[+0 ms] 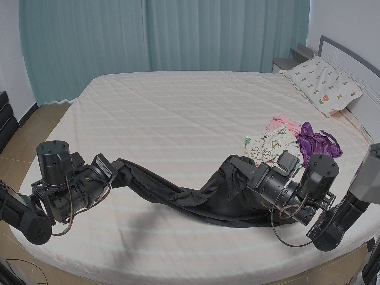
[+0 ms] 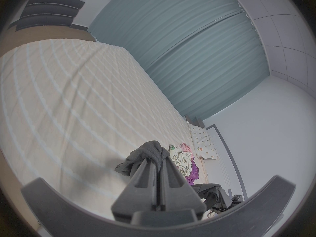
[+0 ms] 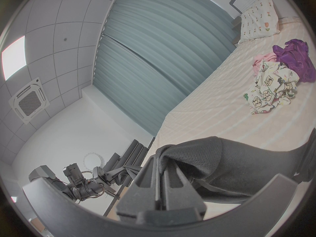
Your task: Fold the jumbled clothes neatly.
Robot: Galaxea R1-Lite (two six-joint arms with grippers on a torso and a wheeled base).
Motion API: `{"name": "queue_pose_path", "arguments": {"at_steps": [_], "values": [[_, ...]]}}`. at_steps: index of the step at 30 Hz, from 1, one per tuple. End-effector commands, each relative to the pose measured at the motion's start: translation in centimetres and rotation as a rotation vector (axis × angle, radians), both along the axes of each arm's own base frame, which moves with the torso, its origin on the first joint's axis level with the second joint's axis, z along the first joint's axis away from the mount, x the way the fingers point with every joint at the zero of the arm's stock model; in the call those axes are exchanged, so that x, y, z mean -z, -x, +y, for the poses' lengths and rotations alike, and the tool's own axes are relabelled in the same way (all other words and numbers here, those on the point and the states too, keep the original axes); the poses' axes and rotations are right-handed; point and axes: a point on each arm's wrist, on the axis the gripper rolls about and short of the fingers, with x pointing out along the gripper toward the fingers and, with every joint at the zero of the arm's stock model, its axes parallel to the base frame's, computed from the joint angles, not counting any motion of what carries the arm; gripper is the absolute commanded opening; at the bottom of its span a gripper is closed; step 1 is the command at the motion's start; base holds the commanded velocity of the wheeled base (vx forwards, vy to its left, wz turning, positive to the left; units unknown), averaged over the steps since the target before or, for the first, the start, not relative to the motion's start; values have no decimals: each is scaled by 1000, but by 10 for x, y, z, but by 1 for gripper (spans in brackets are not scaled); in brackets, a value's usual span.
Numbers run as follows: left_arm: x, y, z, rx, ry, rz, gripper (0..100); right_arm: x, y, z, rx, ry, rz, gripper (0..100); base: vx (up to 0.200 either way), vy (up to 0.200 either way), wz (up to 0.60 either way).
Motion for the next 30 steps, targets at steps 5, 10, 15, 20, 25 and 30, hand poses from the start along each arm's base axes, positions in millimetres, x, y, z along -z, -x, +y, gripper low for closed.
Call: {"name": "queue_pose_path", "arguments": {"at_steps": [5, 10, 15, 20, 25, 30], "values": [[2, 2, 0, 3, -3, 7, 0, 2, 0, 0, -1, 0, 0, 0, 0, 200, 0], [7, 6, -8, 36, -9, 26, 0, -4, -6, -7, 24, -12, -17, 0, 0, 0, 0], [7, 11, -20, 82, -7, 28, 0, -1, -11, -12, 43, 12, -24, 0, -160, 0, 0], [13, 23, -30, 134, -24, 51, 0, 3, -10, -26, 80, 25, -1, 0, -200, 0, 0], [16, 33, -38, 167, -33, 62, 0, 1, 16, -43, 81, 43, 40, 0, -200, 0, 0], [7, 44, -38, 155, -27, 27, 0, -14, 47, -60, 78, 30, 17, 0, -200, 0, 0]]}}
